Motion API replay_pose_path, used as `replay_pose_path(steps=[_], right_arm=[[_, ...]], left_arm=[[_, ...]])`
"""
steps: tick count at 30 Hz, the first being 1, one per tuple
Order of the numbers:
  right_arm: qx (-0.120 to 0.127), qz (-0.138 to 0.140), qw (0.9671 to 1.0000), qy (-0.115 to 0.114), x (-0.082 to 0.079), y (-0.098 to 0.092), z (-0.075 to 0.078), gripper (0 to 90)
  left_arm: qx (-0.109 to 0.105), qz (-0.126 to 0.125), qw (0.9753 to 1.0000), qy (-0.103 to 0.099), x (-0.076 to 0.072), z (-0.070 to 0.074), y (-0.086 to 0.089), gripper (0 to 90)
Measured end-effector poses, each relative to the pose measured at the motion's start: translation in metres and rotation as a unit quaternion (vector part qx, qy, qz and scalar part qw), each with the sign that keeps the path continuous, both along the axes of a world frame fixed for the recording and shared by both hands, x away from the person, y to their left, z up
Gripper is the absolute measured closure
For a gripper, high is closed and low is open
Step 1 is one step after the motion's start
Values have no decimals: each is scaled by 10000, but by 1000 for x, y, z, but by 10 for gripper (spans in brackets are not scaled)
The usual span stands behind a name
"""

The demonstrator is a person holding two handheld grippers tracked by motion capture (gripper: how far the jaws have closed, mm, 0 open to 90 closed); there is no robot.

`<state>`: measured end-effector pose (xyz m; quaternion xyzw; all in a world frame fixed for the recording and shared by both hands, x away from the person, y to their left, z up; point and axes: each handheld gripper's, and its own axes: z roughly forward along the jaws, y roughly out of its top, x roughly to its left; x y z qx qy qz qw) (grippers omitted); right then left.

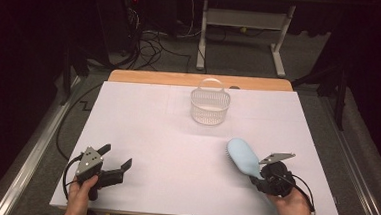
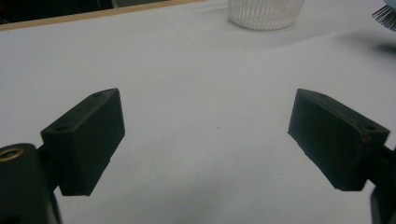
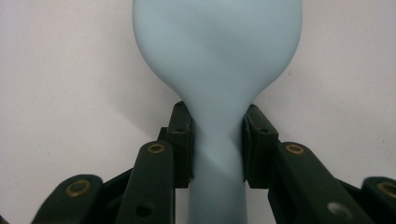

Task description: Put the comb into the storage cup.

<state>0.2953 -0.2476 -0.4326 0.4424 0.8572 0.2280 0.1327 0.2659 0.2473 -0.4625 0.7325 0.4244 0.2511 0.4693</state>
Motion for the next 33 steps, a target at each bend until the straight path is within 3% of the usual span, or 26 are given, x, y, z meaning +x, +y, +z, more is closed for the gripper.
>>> replay_pose_path(steps=[5,29,33], right_arm=[[73,11,10000,-39,-2,0,1,703],[486,175,9980,-363,-7,4,13,703],[532,233,9976,-388,-7,7,14,703]], left_arm=[[0,-50,10000,40,-1,1,-1,104],[94,-72,9998,-142,-3,7,-7,36],[70,-106,9998,-149,-3,8,-7,72]])
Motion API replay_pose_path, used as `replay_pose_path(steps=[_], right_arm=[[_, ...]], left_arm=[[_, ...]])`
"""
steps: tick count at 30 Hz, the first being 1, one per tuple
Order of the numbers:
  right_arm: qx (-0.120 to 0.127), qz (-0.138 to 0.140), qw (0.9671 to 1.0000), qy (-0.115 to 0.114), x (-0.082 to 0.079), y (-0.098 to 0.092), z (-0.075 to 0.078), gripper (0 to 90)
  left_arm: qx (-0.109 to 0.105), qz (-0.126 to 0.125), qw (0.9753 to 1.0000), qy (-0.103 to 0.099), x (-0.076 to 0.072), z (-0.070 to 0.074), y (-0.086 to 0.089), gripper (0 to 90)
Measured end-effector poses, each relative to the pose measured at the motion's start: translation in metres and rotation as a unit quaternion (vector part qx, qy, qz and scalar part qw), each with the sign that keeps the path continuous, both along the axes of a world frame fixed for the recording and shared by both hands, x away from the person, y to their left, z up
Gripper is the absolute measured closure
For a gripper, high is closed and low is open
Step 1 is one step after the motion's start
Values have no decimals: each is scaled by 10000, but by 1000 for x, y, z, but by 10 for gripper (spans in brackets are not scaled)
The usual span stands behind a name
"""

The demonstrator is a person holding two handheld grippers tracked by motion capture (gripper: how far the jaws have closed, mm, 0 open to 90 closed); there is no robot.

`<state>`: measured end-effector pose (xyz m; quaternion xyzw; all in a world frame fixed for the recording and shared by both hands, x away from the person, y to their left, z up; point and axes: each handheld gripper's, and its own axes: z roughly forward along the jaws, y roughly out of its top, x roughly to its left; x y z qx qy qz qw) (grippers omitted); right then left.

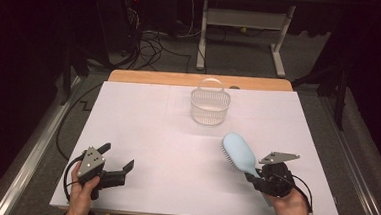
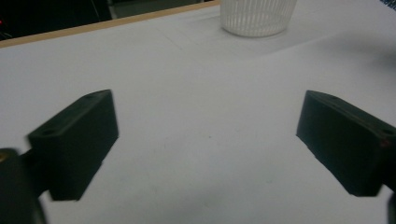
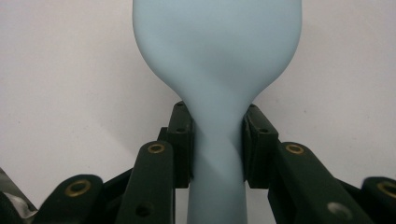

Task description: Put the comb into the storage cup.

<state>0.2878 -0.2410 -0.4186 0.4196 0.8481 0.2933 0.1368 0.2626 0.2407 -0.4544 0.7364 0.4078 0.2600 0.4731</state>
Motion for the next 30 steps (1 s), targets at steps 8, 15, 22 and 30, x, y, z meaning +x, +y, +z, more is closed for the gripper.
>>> replay_pose_path(steps=[8,15,22,30], right_arm=[[76,46,10000,-18,0,4,1,703],[106,86,9999,-21,0,8,2,703],[215,118,9997,-65,-2,8,5,703],[287,158,9994,-86,-2,11,7,703]], left_arm=[[76,-127,9999,-54,1,2,-6,158],[42,-274,9996,-6,3,3,-7,157],[55,-285,9996,-22,3,5,-13,156],[-150,-350,9993,-12,6,6,-19,156]])
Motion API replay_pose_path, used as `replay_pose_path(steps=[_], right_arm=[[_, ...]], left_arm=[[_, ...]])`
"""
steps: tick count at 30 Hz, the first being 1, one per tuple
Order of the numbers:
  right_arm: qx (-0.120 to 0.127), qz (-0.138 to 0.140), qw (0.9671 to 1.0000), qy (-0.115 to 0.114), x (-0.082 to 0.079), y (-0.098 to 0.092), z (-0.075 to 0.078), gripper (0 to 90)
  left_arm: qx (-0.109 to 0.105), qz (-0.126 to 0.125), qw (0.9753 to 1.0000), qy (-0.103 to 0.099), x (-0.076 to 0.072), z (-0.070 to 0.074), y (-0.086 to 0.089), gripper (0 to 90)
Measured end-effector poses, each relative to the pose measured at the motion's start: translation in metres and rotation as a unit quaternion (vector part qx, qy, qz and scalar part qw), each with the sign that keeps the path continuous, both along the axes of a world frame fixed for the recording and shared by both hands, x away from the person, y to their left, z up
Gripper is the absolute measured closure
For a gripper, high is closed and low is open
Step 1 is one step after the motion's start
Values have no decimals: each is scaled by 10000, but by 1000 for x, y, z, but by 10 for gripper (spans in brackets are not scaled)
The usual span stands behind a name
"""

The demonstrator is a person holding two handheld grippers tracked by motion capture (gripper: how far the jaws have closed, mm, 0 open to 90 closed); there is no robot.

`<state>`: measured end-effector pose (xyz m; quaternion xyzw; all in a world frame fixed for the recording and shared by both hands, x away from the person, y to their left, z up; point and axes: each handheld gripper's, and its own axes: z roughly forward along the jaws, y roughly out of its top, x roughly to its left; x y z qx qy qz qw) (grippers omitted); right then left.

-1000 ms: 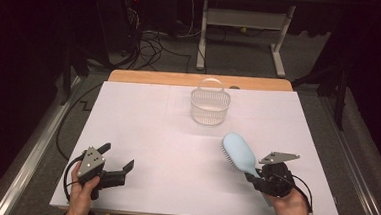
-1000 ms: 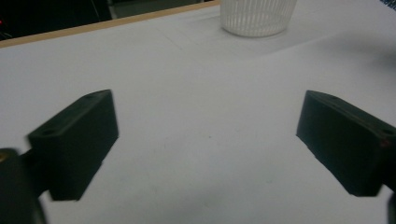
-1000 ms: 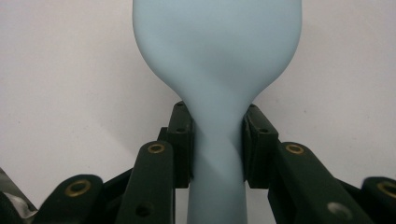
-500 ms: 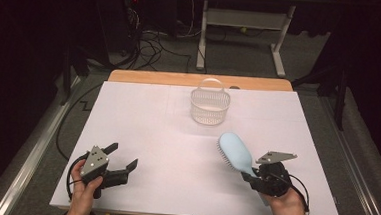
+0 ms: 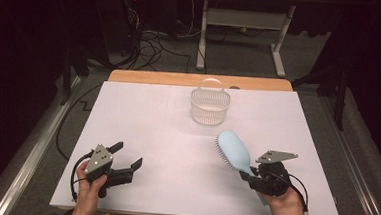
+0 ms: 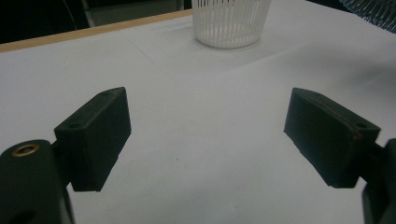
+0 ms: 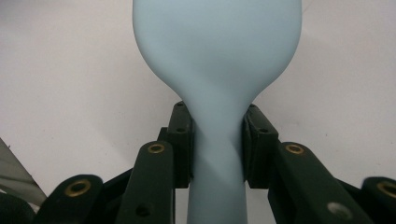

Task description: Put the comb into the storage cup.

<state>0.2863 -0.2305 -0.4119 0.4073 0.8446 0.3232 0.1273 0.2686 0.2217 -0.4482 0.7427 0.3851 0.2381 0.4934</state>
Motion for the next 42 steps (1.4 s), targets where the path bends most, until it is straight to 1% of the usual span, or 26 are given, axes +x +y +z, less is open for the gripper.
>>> replay_pose_path(steps=[3,5,11,14,15,17,21,23,27,29,32,34,39,42], right_arm=[[7,23,10000,2,0,2,0,703],[12,38,10000,-5,0,3,0,703],[23,84,10000,-4,0,7,0,703],[27,108,9999,-10,0,9,1,703],[27,112,9999,-13,0,10,1,703],[32,129,9999,-10,0,10,1,703],[43,151,9999,-7,1,13,1,703],[47,179,9998,-19,0,14,1,703],[64,215,9997,-38,0,18,2,703],[73,227,9997,-47,0,19,3,703],[87,265,9996,-95,0,21,4,703],[109,274,9995,-118,-2,22,6,703],[101,296,9994,-123,-2,25,5,703],[117,323,9993,-135,-2,28,6,703]], left_arm=[[-14,-3,10000,-7,0,1,-2,156],[-23,-41,10000,26,1,0,-4,156],[47,-96,9999,96,2,0,-10,158],[1,-244,9996,144,3,1,-11,159],[7,-283,9995,148,3,1,-12,158],[51,-246,9996,123,4,1,-14,158],[32,-299,9994,157,5,2,-17,158],[32,-283,9995,129,5,2,-19,158],[55,-343,9993,124,5,3,-23,157],[27,-402,9991,127,5,3,-26,157],[102,-462,9987,190,6,2,-32,158],[48,-556,9983,181,6,2,-36,158],[57,-670,9976,180,8,4,-44,157],[-25,-735,9971,216,10,4,-48,157]])
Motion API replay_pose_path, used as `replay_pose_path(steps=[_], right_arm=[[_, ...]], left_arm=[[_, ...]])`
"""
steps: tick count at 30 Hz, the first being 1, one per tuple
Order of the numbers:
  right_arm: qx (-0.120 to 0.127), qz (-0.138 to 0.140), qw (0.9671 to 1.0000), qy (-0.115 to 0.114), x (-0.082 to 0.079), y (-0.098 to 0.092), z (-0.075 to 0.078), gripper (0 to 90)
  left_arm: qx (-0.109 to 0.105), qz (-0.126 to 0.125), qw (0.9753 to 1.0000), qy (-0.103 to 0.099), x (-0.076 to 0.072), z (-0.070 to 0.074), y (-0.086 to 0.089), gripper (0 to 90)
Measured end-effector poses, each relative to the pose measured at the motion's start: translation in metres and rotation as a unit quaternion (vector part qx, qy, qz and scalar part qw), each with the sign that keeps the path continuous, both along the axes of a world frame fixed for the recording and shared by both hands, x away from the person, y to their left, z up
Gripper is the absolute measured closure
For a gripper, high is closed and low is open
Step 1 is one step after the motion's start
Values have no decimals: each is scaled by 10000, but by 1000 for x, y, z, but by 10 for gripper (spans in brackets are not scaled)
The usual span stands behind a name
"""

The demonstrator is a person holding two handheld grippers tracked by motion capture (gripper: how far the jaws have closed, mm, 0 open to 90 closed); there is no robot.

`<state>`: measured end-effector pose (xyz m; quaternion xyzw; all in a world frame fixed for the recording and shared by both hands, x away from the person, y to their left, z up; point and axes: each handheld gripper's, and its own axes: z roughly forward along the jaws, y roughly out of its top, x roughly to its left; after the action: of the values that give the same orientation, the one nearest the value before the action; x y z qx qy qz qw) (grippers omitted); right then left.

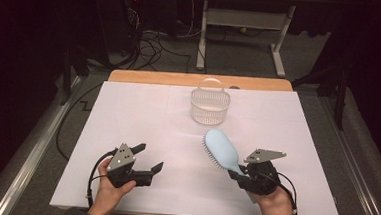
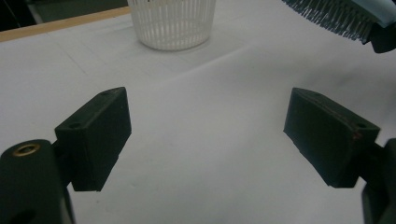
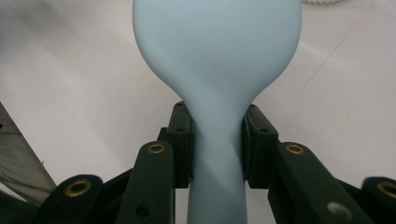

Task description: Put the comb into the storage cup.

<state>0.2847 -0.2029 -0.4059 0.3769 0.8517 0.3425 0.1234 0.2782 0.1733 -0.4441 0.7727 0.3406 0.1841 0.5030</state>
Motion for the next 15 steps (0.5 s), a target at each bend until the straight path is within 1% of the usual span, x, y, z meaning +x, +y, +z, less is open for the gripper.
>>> replay_pose_path(steps=[7,15], right_arm=[[12,90,10000,-29,1,7,1,703],[48,167,9998,-88,2,13,2,703]], left_arm=[[-141,-120,9998,20,3,3,-10,158],[-293,-262,9992,109,6,5,-20,158]])
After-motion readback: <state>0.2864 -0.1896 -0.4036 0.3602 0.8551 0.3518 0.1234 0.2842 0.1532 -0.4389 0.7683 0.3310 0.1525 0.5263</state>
